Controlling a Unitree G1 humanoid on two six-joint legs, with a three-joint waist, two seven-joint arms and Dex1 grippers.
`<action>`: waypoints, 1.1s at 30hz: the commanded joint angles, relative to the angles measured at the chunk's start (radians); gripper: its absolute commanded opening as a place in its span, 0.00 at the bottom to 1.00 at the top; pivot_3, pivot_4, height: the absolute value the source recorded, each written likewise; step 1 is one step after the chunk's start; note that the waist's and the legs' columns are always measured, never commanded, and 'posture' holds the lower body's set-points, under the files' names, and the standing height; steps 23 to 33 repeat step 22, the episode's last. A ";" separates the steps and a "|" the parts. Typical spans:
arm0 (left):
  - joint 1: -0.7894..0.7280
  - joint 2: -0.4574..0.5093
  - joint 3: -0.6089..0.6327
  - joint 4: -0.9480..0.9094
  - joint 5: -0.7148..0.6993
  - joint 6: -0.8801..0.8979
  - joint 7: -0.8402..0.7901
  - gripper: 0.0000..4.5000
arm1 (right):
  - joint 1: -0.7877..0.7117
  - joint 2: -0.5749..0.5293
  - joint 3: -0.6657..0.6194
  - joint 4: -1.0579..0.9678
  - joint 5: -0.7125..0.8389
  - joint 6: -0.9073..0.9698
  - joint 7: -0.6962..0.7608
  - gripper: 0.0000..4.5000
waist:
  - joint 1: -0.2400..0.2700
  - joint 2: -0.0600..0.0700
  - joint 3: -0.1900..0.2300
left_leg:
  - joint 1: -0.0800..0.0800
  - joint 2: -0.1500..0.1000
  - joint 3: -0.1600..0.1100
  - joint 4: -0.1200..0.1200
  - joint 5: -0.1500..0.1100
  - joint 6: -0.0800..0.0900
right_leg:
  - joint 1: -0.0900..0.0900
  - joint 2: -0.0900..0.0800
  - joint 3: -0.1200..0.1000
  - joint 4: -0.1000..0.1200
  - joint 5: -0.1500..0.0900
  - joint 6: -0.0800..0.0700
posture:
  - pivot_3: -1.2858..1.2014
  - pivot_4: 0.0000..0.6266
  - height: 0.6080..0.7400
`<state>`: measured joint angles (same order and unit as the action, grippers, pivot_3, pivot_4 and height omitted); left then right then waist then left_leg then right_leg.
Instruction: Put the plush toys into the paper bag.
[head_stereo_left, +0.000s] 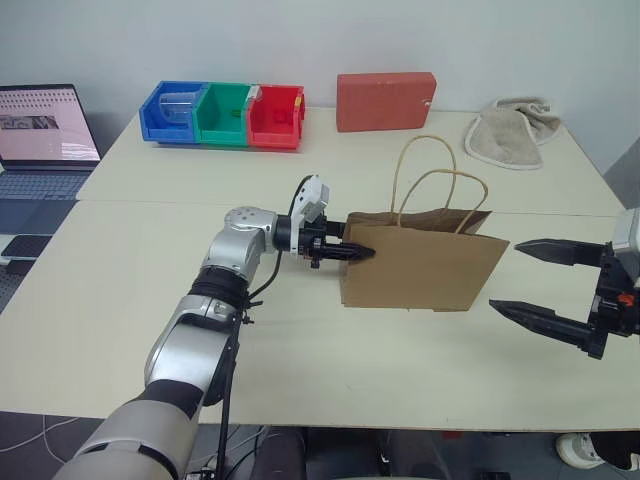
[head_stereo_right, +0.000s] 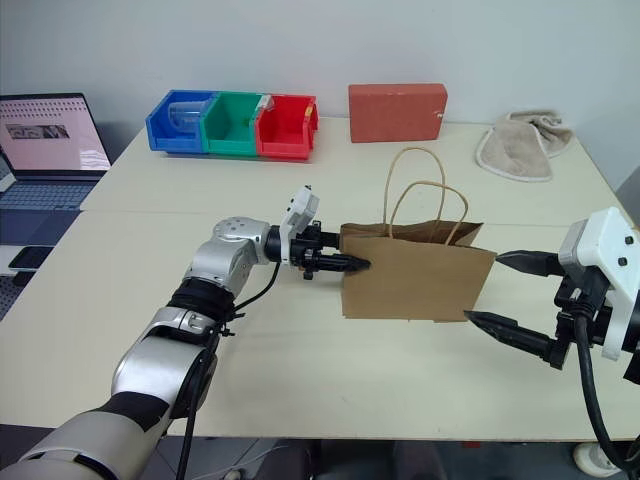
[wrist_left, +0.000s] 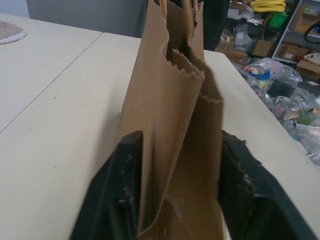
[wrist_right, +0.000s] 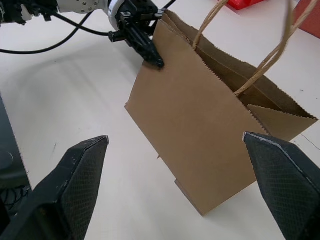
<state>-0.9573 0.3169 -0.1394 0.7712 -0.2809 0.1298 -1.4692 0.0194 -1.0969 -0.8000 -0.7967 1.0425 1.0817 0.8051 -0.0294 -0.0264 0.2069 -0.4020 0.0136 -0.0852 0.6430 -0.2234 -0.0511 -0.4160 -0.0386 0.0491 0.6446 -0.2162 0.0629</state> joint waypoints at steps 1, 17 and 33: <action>0.054 0.049 0.035 -0.115 0.010 -0.006 0.058 0.74 | -0.012 -0.036 0.017 0.033 -0.040 -0.058 0.019 1.00 | -0.004 0.000 0.000 | 0.000 0.000 0.000 0.000 0.000 0.000 | 0.000 0.000 0.000 0.000 0.000 0.000 | 0.52 0.24 1.00; 0.467 0.621 0.319 -0.811 -0.070 0.290 0.204 0.88 | -0.098 -0.251 0.204 0.502 -0.403 -0.475 0.403 1.00 | 0.002 0.000 0.000 | 0.001 0.001 0.002 -0.002 0.000 0.000 | -0.002 -0.001 0.000 0.000 -0.004 -0.007 | 0.52 0.24 1.00; 0.498 0.693 0.355 -0.812 -0.122 0.355 0.182 0.88 | -0.113 -0.291 0.195 0.619 -0.438 -0.495 0.498 1.00 | 0.000 0.000 0.000 | 0.001 0.001 0.004 -0.002 0.000 0.000 | -0.003 -0.001 0.000 0.000 -0.005 -0.008 | 0.52 0.24 1.00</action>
